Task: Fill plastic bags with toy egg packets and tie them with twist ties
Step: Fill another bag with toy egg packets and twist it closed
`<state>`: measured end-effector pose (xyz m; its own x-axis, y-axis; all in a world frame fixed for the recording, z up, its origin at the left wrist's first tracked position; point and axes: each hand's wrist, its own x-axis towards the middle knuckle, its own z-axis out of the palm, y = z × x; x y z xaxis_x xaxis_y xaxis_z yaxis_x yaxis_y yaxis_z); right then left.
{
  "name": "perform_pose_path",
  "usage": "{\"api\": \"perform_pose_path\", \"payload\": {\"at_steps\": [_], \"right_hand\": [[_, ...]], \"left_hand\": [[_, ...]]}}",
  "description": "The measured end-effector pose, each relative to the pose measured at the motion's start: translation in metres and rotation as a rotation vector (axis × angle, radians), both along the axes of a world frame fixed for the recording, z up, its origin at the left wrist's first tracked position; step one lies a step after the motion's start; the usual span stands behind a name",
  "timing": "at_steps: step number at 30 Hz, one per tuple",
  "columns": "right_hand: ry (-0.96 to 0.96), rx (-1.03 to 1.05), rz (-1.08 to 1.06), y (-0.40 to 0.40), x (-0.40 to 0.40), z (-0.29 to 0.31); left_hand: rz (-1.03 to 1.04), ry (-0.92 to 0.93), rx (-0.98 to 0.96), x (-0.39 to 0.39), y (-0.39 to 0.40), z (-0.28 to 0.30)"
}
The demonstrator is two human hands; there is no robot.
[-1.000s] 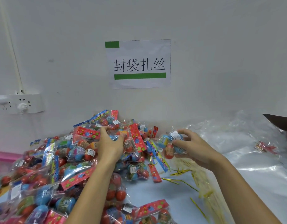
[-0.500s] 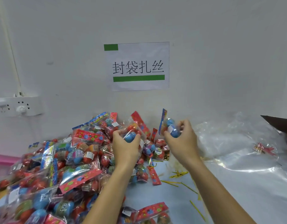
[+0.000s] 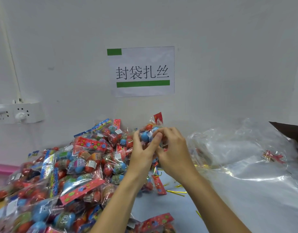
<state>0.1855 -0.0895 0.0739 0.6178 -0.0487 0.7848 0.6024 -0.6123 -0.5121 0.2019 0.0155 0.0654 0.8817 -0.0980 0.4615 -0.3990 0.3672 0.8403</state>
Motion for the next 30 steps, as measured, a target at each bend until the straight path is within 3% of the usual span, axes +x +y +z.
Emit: {"api": "perform_pose_path", "payload": {"at_steps": [4,9,12,16,19,24,30], "right_hand": [[-0.021,0.015,0.043,0.003,-0.003,0.002],[0.042,0.185,0.231,0.002,-0.006,0.008],[0.082,0.240,0.265,-0.001,-0.006,0.011],[0.028,0.326,0.075,-0.020,-0.005,0.016],[0.139,0.378,0.019,-0.038,-0.001,0.019],[0.313,0.398,0.087,-0.048,-0.001,0.019],[0.355,0.405,0.179,-0.047,-0.004,0.021]], "left_hand": [[-0.009,0.008,-0.081,0.001,0.000,0.001],[0.004,0.149,-0.255,0.006,0.004,0.001],[0.062,0.195,-0.200,0.011,0.008,-0.005],[0.024,0.191,-0.132,0.014,0.018,-0.005],[-0.031,0.169,-0.081,0.012,0.024,-0.003],[-0.137,0.140,-0.029,0.008,0.026,0.000],[-0.154,0.125,0.046,0.009,0.027,-0.002]]}}
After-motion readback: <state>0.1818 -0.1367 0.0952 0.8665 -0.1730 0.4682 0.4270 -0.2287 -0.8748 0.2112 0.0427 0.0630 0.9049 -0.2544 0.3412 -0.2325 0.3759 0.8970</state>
